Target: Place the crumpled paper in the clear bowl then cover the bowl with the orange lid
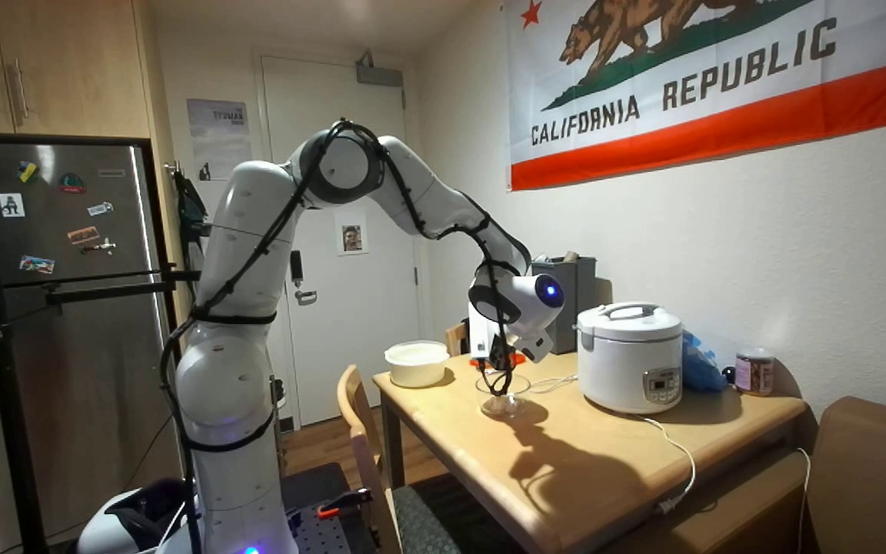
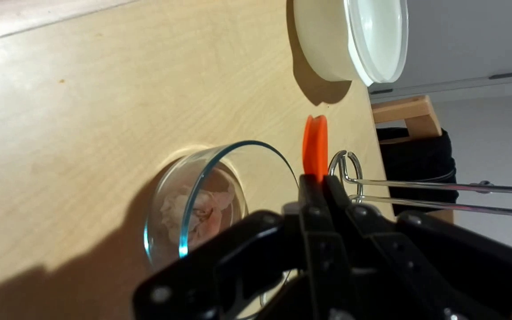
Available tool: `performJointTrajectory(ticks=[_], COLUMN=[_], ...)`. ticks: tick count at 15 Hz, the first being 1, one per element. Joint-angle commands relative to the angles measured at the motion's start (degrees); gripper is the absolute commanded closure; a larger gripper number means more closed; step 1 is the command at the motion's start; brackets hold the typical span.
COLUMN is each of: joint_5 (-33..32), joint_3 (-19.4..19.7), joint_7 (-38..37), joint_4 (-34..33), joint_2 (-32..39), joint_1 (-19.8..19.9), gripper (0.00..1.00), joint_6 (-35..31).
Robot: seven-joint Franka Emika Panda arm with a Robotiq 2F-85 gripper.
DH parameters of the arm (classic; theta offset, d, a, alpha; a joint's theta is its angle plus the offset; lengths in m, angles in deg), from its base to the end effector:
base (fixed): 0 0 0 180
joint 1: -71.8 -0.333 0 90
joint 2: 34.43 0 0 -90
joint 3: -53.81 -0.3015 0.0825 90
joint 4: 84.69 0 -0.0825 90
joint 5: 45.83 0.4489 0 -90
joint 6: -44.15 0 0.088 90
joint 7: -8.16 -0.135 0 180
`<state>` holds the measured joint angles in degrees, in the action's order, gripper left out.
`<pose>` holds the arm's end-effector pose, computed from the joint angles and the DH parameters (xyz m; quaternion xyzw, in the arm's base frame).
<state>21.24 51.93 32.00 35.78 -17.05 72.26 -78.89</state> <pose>0.6097 0.0756 0.1930 -0.8827 0.1695 0.0242 0.4376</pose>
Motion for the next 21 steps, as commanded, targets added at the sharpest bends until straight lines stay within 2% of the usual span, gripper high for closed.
performJointTrajectory(ticks=[1,15,21], joint_5=[1.5,3.5,4.0], joint_3=[-0.2,-0.3,0.1], joint_7=[1.2,2.0,2.5], joint_4=[-2.0,-8.8,-9.1], joint_2=[1.8,9.0,10.7], joint_1=[0.5,1.3,2.5], gripper=[0.96,0.96,0.96], joint_6=[2.5,6.2,7.3])
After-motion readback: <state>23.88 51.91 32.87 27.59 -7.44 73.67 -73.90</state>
